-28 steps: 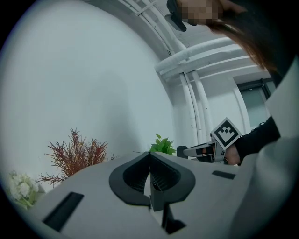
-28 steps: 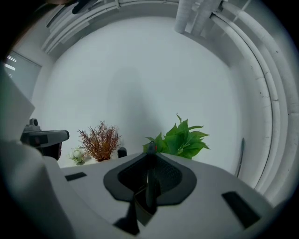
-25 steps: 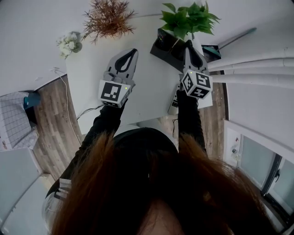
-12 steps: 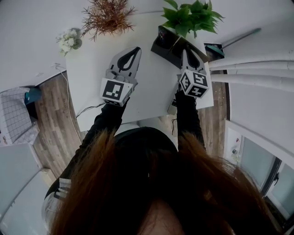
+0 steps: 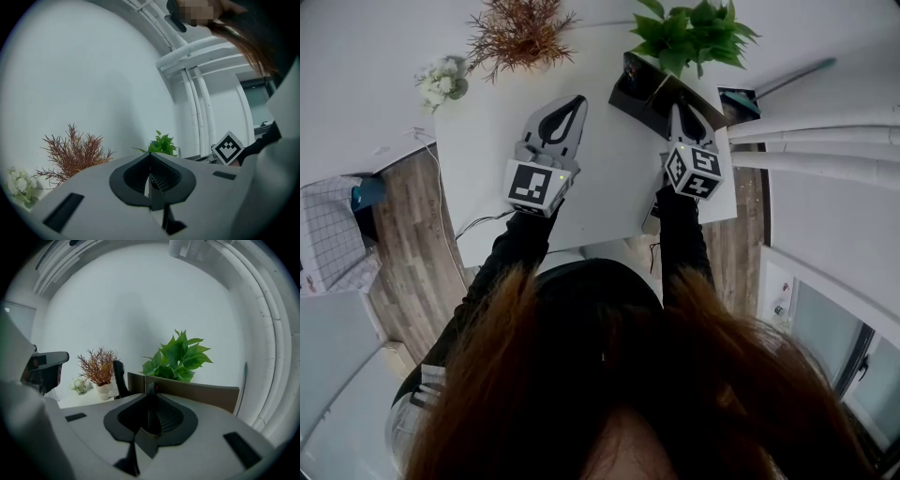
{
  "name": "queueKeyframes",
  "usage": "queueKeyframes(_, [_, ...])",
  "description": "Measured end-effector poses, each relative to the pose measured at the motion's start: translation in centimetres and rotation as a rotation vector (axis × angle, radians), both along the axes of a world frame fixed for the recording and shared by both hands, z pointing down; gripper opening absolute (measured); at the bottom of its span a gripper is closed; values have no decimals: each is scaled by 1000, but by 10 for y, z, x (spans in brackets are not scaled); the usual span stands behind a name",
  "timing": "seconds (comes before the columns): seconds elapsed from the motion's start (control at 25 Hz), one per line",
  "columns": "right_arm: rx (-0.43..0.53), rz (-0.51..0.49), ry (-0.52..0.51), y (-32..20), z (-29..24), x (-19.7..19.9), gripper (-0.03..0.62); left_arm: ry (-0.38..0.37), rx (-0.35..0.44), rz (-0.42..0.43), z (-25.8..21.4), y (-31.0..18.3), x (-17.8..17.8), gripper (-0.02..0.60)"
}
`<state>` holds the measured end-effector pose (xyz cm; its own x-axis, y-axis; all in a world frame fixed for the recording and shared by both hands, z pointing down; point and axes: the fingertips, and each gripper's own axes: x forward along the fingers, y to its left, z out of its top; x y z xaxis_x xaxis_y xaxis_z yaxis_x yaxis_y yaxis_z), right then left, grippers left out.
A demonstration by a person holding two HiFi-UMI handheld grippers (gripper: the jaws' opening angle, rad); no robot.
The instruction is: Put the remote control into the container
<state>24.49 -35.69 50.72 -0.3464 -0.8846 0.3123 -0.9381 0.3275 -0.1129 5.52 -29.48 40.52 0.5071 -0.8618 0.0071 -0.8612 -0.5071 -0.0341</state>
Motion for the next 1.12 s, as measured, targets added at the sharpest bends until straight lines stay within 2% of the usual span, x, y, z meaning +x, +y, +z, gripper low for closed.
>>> queueKeyframes(0.32, [54, -16, 23, -3, -21, -3, 63, 14, 6, 17, -4, -3, 0, 9])
queueKeyframes(0.52, [139, 28, 18, 0, -54, 2, 60, 30, 22, 32, -13, -5, -2, 9])
queueKeyframes(0.76, [201, 71, -8, 13, -81, 5, 20, 37, 47, 65, -24, -1, -5, 9])
queueKeyframes(1.12, [264, 119, 14, 47, -114, 3, 18, 49, 58, 95, -30, 9, -21, 9])
